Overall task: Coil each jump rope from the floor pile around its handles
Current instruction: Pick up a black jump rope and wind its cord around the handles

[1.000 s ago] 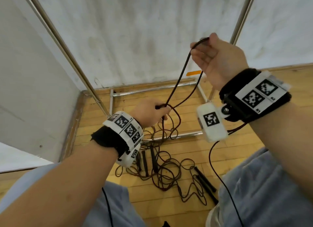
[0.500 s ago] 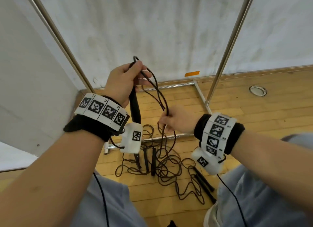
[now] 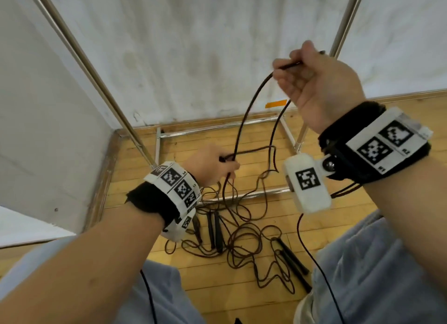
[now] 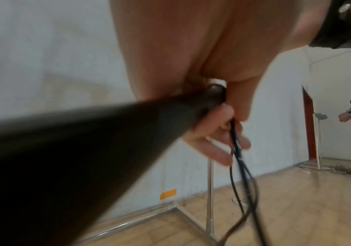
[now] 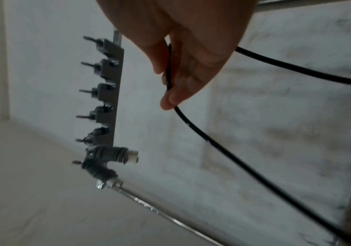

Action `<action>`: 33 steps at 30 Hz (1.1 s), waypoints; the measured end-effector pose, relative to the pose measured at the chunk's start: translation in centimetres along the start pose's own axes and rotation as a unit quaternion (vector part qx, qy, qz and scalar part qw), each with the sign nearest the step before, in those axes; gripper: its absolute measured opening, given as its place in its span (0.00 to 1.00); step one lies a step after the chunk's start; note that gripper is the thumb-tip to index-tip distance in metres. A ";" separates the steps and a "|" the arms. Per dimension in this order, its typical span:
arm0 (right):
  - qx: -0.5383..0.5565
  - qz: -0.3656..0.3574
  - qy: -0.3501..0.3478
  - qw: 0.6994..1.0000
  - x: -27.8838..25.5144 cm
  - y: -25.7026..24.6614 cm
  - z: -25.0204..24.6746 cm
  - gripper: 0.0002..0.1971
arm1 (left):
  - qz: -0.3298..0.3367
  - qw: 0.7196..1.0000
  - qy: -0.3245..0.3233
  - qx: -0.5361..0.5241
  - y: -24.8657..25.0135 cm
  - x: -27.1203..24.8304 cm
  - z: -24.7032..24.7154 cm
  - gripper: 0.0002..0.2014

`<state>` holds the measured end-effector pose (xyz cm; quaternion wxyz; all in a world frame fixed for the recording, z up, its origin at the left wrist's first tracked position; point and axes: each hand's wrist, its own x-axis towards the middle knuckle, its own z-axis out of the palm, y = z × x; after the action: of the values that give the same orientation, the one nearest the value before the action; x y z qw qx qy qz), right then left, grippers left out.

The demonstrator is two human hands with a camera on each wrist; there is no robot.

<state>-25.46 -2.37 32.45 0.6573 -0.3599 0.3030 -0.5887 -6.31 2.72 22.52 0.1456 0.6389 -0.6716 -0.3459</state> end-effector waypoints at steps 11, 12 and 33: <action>-0.535 0.222 -0.299 0.758 -3.1 10.2 -1.1 0.15 | 0.027 0.895 0.193 -0.401 2.0 0.9 -3.9 0.07; -0.558 0.221 -0.314 0.736 -3.6 11.2 -1.2 0.13 | 0.031 0.891 0.196 -0.408 2.0 0.9 -4.1 0.07; 0.019 0.058 0.004 0.998 0.4 2.0 -0.9 0.09 | 0.003 0.998 -0.001 -0.055 0.5 0.2 -0.1 0.07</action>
<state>-25.07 -2.75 30.26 0.6956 -0.3272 0.3147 -0.5568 -6.67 2.46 22.85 0.1807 0.6272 -0.6538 -0.3828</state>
